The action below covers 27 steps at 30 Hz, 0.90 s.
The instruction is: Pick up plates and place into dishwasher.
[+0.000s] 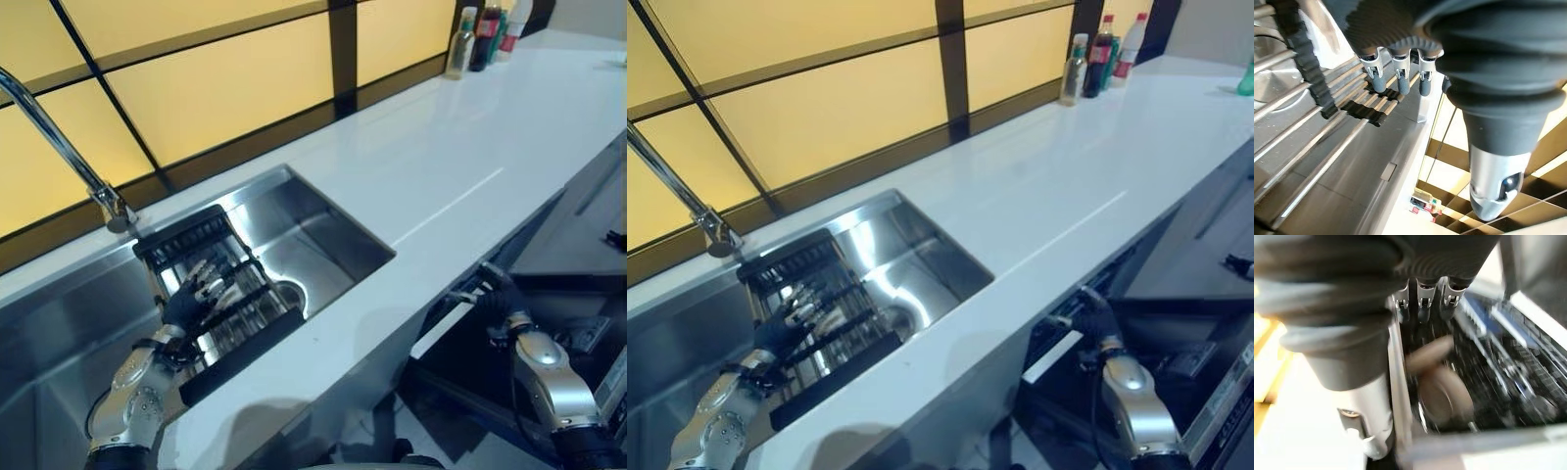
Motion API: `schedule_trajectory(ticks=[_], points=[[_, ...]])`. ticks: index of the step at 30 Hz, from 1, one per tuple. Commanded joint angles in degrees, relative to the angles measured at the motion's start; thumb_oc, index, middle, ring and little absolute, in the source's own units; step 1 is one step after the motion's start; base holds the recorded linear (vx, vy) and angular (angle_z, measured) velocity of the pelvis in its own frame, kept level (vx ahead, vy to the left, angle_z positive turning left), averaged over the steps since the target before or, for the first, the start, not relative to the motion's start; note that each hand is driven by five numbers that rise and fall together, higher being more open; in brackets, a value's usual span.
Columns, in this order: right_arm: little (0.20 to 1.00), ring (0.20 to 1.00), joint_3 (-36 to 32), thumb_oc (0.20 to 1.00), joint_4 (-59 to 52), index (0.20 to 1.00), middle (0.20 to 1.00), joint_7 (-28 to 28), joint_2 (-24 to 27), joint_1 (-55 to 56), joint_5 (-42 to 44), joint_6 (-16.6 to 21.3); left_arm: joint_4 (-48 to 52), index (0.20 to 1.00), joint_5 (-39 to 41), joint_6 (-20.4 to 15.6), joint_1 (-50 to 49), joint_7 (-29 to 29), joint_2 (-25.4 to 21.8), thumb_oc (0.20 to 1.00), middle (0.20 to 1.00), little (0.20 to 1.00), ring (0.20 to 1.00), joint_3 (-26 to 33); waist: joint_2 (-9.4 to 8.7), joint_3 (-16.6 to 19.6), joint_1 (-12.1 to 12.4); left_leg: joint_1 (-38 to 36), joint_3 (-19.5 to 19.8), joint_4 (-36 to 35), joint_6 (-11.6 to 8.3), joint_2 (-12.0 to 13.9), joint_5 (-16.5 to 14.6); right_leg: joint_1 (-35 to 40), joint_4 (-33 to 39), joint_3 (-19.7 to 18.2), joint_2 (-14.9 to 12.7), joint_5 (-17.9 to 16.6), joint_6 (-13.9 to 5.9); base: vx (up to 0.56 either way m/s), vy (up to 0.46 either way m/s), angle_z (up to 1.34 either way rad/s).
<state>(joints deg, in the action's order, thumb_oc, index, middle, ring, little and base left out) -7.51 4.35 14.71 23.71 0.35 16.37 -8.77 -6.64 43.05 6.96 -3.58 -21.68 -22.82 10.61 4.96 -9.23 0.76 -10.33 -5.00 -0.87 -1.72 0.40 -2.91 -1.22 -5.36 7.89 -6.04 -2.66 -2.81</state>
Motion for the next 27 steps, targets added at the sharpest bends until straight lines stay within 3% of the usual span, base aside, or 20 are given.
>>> schedule_trajectory(ticks=[1, 5, 9, 15, 21, 23, 27], points=[[1.000, 1.000, -4.88, 1.000, -5.28, 1.000, 1.000, 16.35, -0.68, -0.95, -1.88, 4.97, 0.29, 1.000, -0.76, -3.80, -1.48, -1.97, -2.99, 1.000, 1.000, 1.000, 1.000, 2.38, -1.43, 2.91, -2.24, 4.34, -0.78, 8.16, 5.96, -4.68, -7.98, 0.94, -2.10, -4.08, -3.49, 2.43, -3.90, -0.05, 0.156, -0.15], [1.000, 1.000, -7.22, 1.000, -3.03, 1.000, 1.000, 28.09, -2.28, 0.42, -5.07, 4.43, 0.54, 1.000, 0.39, -5.74, -3.52, -2.57, -2.44, 1.000, 1.000, 1.000, 1.000, 1.41, 0.89, 2.55, -3.29, 4.28, -1.17, 8.47, 6.68, -5.87, -8.40, -0.50, -3.54, -5.06, -4.87, 1.22, -3.82, -0.05, 0.175, -0.20], [1.000, 1.000, -9.29, 1.000, -0.71, 1.000, 1.000, 35.25, -1.79, 1.73, -9.91, 2.39, 0.20, 1.000, 2.21, -7.38, -4.86, -2.22, -1.27, 1.000, 1.000, 1.000, 1.000, 0.10, 3.59, 2.45, -4.15, 4.27, -1.42, 8.20, 7.16, -7.43, -8.42, -1.72, -4.74, -5.93, -6.45, 0.19, -4.05, -0.02, 0.223, -0.21], [1.000, 1.000, -9.97, 1.000, -0.02, 1.000, 1.000, 37.80, -1.52, 6.30, -17.06, 1.48, 0.37, 1.000, 3.72, -7.89, -6.98, -1.75, 1.23, 1.000, 1.000, 1.000, 1.000, 0.16, 6.55, 2.14, -5.48, 4.96, -2.37, 7.77, 7.52, -8.89, -8.24, -3.46, -5.68, -6.91, -8.13, -0.27, -4.37, -0.02, 0.170, -0.16], [1.000, 1.000, -11.59, 1.000, 2.00, 1.000, 1.000, 36.45, -0.38, 13.83, -20.78, 8.24, -0.82, 1.000, 5.14, -8.64, -8.27, -0.97, 4.57, 1.000, 1.000, 1.000, 1.000, 0.55, 10.57, 0.35, -8.81, 6.66, -5.09, 8.12, 7.63, -9.89, -8.49, -8.23, -9.31, -8.82, -9.01, -0.88, -4.52, -0.03, 0.133, -0.21], [1.000, 1.000, -10.48, 1.000, 2.30, 1.000, 1.000, 36.45, 0.42, 14.70, -23.68, 10.71, -1.78, 1.000, 5.73, -9.50, -8.16, -0.26, 5.63, 1.000, 1.000, 1.000, 1.000, 0.21, 12.08, -0.82, -9.48, 7.73, -7.67, 8.87, 7.66, -9.87, -8.68, -10.07, -10.23, -6.41, -10.29, 1.02, -4.33, -0.05, 0.104, -0.55], [1.000, 1.000, -7.21, 1.000, 5.51, 1.000, 1.000, 39.98, 1.93, 14.69, -25.54, 14.67, -4.48, 1.000, 6.80, -12.97, -5.94, 0.74, 7.10, 1.000, 1.000, 1.000, 1.000, -2.83, 15.87, -3.75, -11.59, 12.39, -9.63, 10.88, 7.24, -10.69, -8.23, -15.91, -11.32, -9.83, -10.53, -0.13, -4.63, -0.08, 0.086, -0.68]])
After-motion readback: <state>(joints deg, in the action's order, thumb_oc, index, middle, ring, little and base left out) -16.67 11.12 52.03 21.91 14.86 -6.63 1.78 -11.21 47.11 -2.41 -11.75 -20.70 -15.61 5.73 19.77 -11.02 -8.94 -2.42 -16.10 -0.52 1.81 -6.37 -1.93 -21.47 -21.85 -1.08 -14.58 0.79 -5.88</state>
